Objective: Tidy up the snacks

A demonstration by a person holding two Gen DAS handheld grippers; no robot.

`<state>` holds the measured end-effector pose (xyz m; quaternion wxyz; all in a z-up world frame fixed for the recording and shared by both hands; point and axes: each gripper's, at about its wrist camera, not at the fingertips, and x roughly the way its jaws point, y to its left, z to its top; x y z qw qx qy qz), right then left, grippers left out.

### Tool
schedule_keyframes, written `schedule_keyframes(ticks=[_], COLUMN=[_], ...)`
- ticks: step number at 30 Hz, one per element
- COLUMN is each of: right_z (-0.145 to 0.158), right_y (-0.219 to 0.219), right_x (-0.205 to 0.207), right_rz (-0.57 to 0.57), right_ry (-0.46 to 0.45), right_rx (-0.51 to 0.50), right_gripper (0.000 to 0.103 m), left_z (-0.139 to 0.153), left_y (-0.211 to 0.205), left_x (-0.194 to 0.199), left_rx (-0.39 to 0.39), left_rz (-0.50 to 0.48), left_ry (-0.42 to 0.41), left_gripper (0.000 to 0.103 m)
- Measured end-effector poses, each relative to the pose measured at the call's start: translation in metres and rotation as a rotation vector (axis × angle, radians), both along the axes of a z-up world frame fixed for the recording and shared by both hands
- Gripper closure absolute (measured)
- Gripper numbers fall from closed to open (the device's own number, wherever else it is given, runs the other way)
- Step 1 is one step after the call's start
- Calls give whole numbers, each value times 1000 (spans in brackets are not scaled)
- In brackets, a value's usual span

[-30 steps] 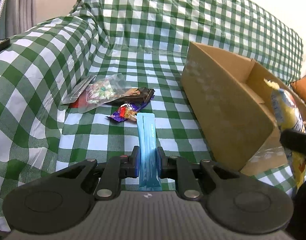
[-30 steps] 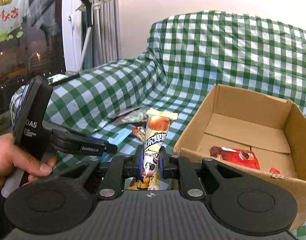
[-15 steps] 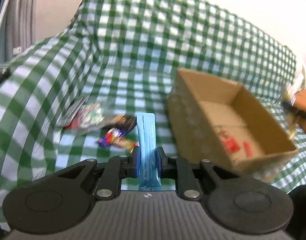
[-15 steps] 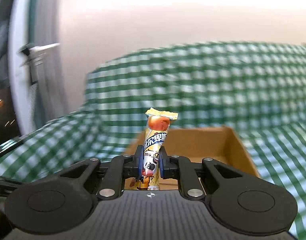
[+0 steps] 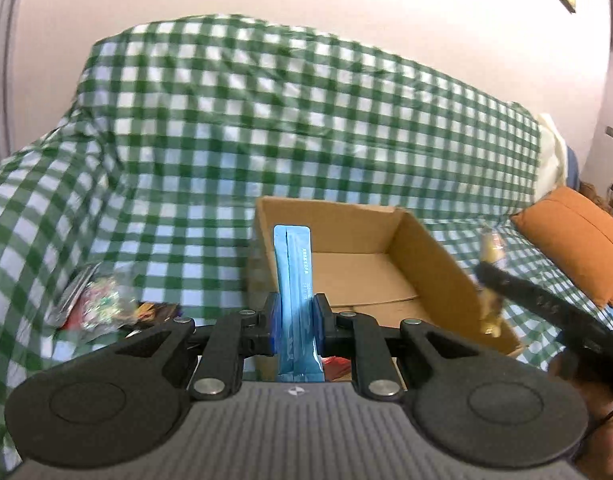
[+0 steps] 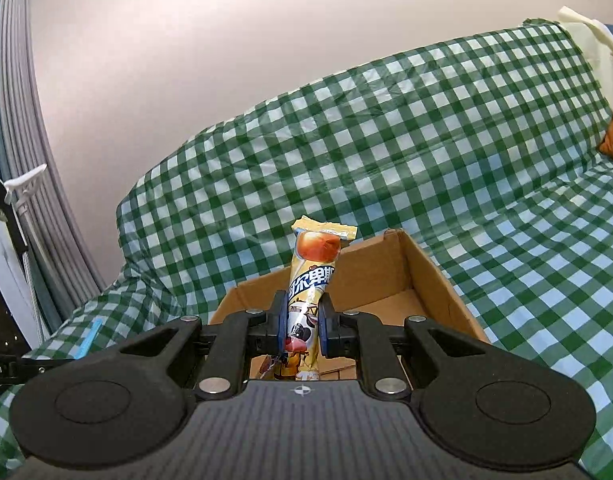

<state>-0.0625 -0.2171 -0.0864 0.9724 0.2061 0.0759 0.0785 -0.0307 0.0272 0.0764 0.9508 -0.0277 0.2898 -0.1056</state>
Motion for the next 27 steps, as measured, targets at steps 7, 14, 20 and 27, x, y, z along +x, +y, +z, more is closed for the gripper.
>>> schedule_keyframes(ticks=[7,14,20,27], right_z=[1,1,0,0], right_y=[0,-4,-3,-4], right_x=[4,6,6,9], right_rz=[-13,-38,-40,-54], right_ry=[-5,0,-2,3], right_rx=[-4,25,23,30], right_gripper=[87,87,87,87], left_z=[8,15,17,18], left_y=[-24,-38,-50,-59], left_x=[9,19,25,30], left_rx=[11,7,9,14], left_rz=[-46,-67,-93,-114], left_ry=[-18,-32,-35,-39], left_gripper=[85,85,85,85])
